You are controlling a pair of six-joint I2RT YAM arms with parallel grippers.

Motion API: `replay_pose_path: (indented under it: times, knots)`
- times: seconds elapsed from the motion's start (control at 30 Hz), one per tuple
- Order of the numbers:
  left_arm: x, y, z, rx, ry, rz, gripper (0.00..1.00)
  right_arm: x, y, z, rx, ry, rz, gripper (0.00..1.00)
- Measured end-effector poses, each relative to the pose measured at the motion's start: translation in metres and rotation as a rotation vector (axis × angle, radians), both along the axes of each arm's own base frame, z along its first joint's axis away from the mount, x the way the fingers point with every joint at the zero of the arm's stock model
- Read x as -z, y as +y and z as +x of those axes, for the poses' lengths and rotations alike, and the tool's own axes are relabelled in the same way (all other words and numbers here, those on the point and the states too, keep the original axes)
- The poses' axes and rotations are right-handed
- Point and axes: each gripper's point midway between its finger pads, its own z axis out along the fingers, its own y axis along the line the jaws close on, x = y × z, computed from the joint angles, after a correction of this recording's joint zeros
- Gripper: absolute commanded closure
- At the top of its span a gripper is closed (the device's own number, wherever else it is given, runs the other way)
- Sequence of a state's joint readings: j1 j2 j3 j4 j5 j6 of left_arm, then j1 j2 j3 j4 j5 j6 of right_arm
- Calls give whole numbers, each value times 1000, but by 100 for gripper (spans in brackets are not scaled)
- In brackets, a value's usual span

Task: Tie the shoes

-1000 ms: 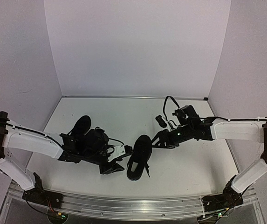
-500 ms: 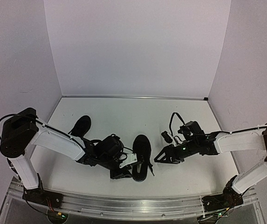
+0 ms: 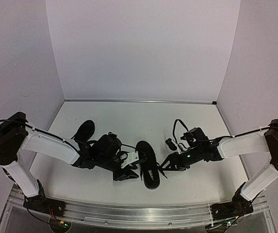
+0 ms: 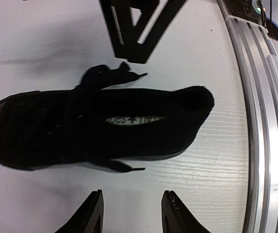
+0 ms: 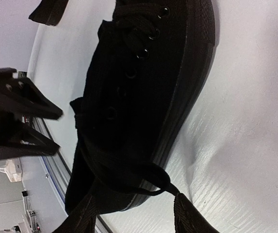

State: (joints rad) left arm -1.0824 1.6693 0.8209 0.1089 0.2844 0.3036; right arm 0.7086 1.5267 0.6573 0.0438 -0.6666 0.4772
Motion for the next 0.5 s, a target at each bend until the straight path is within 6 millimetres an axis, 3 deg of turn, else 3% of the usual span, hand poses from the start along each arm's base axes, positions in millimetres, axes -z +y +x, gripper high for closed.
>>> replay_pose_path:
  times: [0.17,0.23,0.5]
  knots:
    - [-28,19,29,-99,-51,-55,50,12,2,2,-26,0,-29,52]
    - [-30,22,37,-119,-65,-56,49,13,3,4,-36,-2,-32,54]
    - [-17,16,54,-120,-72,0,44,8,14,13,-71,-33,-19,86]
